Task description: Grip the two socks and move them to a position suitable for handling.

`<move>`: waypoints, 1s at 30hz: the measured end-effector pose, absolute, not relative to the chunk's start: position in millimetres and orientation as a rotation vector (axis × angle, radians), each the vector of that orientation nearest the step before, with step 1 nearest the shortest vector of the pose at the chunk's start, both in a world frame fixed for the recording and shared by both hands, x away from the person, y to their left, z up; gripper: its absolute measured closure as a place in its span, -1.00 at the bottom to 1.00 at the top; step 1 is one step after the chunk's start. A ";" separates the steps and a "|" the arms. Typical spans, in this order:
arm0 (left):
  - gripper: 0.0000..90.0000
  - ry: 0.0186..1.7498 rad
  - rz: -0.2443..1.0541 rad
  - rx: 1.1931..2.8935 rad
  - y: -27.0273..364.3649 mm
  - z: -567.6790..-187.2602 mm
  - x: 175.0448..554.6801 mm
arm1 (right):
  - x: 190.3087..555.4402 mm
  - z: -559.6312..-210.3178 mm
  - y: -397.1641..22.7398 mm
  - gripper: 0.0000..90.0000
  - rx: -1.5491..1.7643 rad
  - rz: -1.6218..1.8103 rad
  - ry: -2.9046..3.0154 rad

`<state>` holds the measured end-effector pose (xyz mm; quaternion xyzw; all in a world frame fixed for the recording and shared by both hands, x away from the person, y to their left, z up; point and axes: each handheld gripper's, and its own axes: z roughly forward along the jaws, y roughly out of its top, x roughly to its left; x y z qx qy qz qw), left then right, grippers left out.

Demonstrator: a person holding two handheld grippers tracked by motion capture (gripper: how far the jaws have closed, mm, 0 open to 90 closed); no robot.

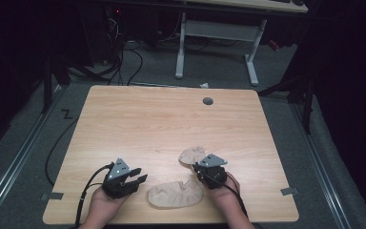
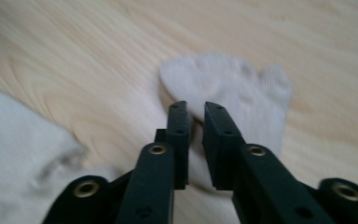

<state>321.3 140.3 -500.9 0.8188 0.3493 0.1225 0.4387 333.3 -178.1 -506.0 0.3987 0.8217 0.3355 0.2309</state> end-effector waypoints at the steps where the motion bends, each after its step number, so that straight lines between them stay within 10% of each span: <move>1: 0.40 0.870 0.299 2.037 140.4 -501.3 321.8 | 336.7 -502.0 -172.3 0.69 1.088 0.939 2.265; 11: 0.40 0.883 0.295 2.024 144.3 -500.6 321.8 | 380.8 -516.4 -130.7 0.33 1.108 0.812 2.365; 18: 0.39 0.882 0.297 2.022 146.4 -499.6 320.1 | 386.7 -520.3 -131.9 0.88 1.111 0.768 2.346; 30: 0.39 0.892 0.295 2.024 146.2 -501.2 323.2 | 366.4 -487.1 -157.6 0.90 1.105 0.994 2.198</move>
